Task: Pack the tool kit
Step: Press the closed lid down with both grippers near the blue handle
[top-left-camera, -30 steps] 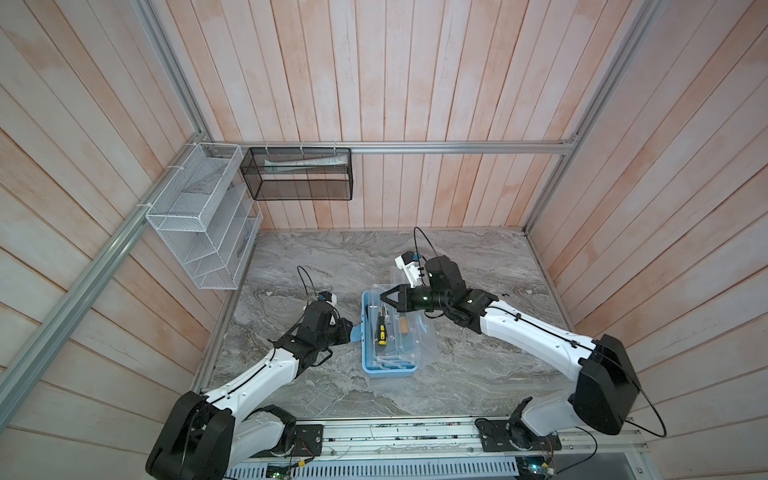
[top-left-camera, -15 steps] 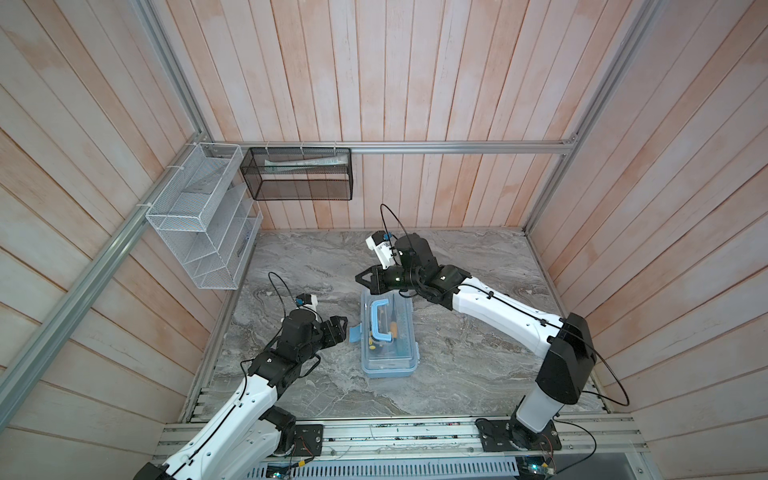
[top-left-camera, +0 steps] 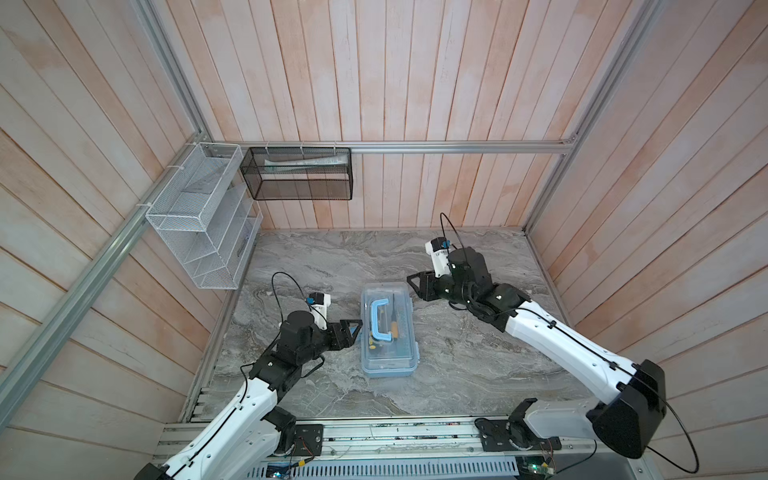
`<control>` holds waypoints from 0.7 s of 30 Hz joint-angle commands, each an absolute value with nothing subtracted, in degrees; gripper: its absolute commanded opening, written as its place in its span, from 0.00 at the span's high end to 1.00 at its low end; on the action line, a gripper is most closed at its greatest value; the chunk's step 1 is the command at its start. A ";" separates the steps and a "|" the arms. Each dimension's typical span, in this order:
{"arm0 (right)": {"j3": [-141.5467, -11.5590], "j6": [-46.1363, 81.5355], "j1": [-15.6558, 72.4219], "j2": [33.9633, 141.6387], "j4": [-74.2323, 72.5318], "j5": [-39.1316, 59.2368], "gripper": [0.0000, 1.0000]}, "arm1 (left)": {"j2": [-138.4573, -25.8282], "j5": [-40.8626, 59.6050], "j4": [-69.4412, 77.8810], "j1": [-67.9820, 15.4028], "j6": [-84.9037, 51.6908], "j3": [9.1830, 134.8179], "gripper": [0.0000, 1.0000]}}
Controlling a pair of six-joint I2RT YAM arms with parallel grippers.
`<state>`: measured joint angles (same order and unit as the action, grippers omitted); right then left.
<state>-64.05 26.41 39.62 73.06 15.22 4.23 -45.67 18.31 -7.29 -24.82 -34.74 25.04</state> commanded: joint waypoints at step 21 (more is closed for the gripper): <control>-43.96 22.01 37.20 65.74 -0.35 4.34 0.39 | -54.66 8.99 -14.12 -35.16 -34.57 28.74 0.12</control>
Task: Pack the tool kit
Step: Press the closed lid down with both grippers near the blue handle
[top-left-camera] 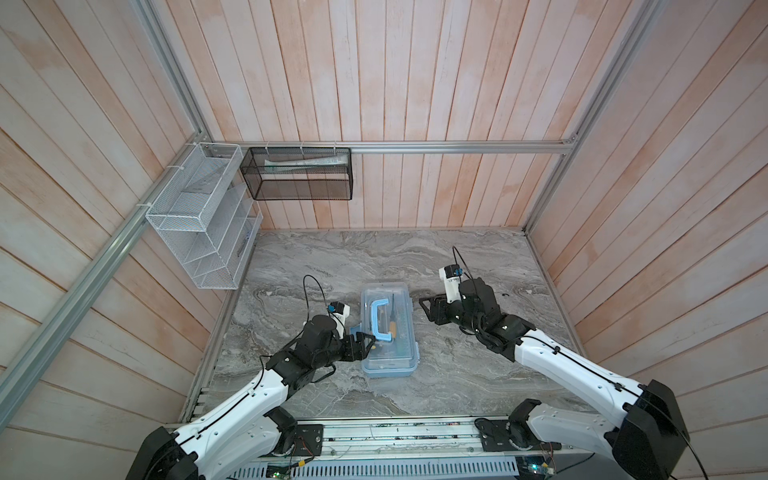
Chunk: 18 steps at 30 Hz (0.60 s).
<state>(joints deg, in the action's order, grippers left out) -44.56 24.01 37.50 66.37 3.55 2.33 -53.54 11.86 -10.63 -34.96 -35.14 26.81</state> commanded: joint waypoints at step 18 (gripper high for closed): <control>-45.27 18.34 37.18 76.81 -6.49 12.91 0.39 | -58.09 4.70 -8.29 -35.07 -35.77 31.40 0.14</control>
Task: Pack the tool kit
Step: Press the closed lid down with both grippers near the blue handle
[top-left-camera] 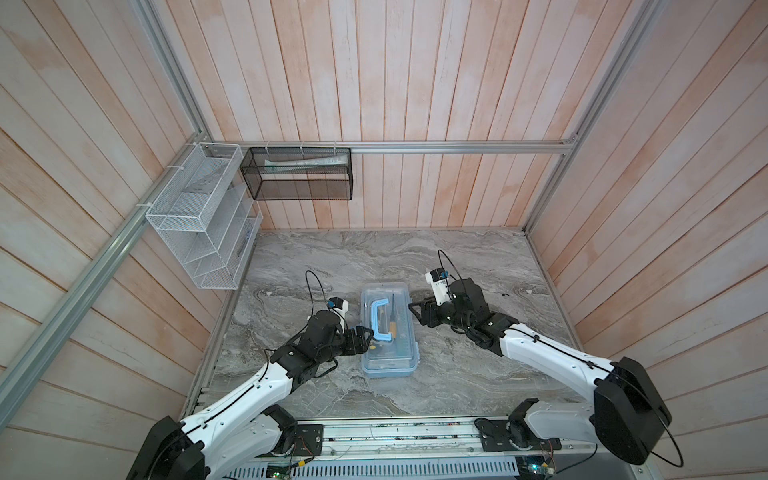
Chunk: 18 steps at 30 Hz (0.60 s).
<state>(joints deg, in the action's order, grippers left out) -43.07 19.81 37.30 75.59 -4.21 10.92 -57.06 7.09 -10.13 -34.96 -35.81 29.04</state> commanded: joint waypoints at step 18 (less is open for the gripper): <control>-52.25 16.75 37.08 88.34 -6.23 16.10 0.40 | -66.79 11.49 -3.94 -31.51 -33.16 35.69 0.30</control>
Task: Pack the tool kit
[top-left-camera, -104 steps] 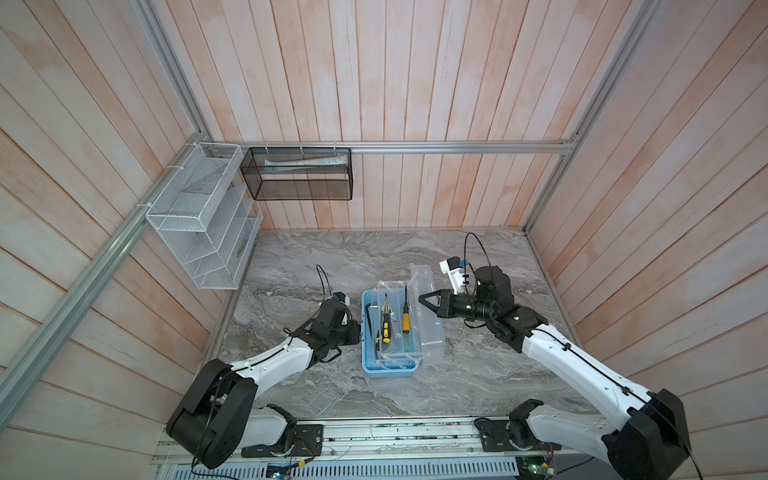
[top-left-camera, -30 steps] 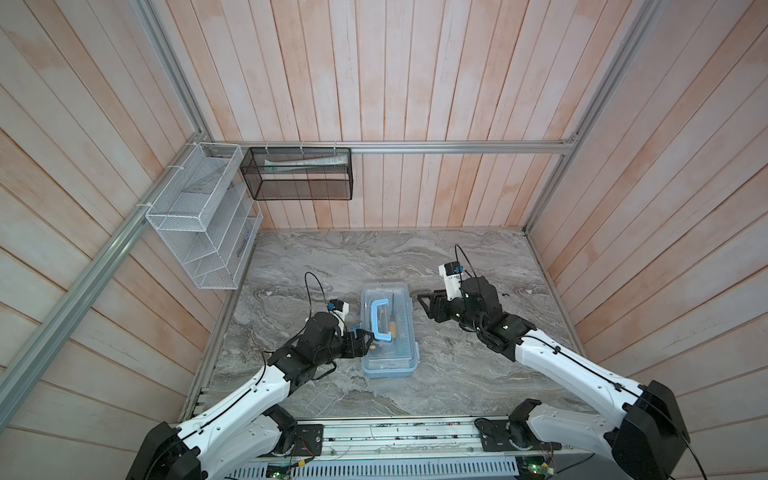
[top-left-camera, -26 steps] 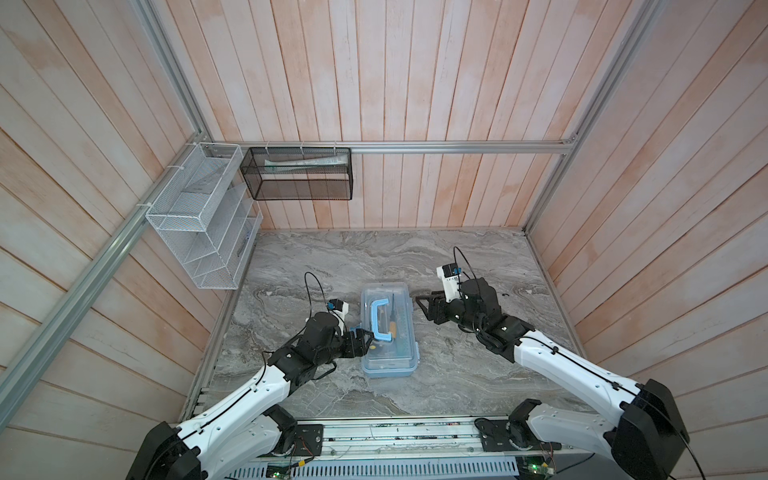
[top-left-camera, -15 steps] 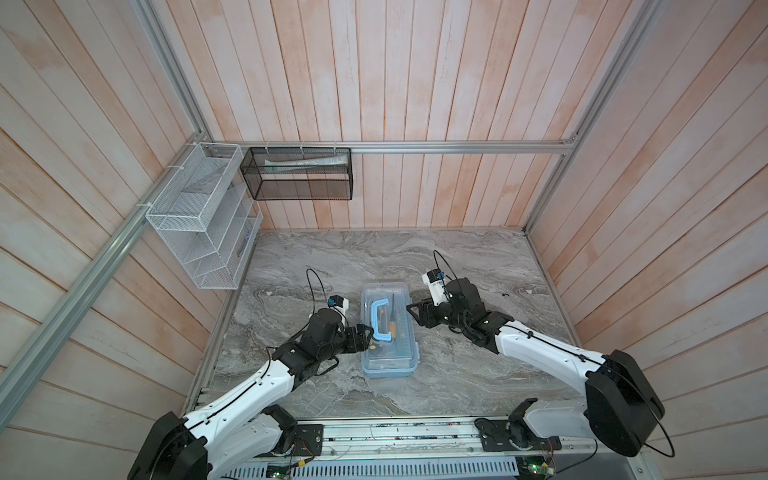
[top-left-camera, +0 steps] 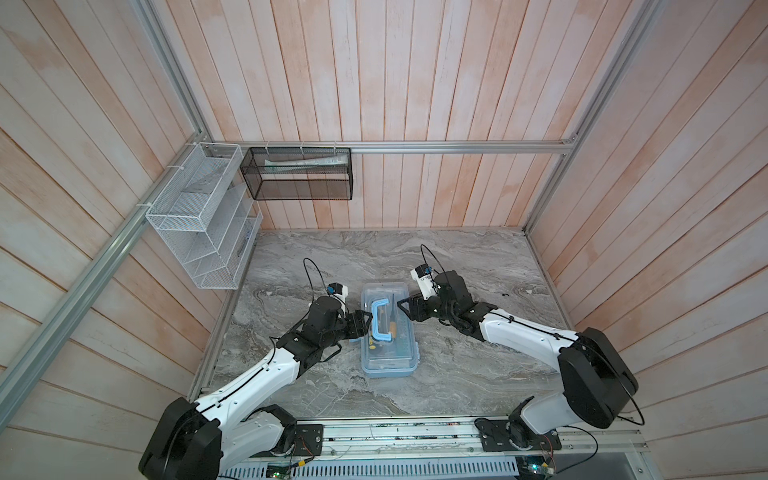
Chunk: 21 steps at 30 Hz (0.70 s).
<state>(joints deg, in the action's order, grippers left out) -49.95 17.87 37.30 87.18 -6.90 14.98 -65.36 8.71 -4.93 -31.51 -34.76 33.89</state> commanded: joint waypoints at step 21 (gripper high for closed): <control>-52.24 15.08 33.34 86.42 -1.69 19.72 0.40 | -66.29 -0.04 -7.11 -47.47 -43.82 34.86 0.44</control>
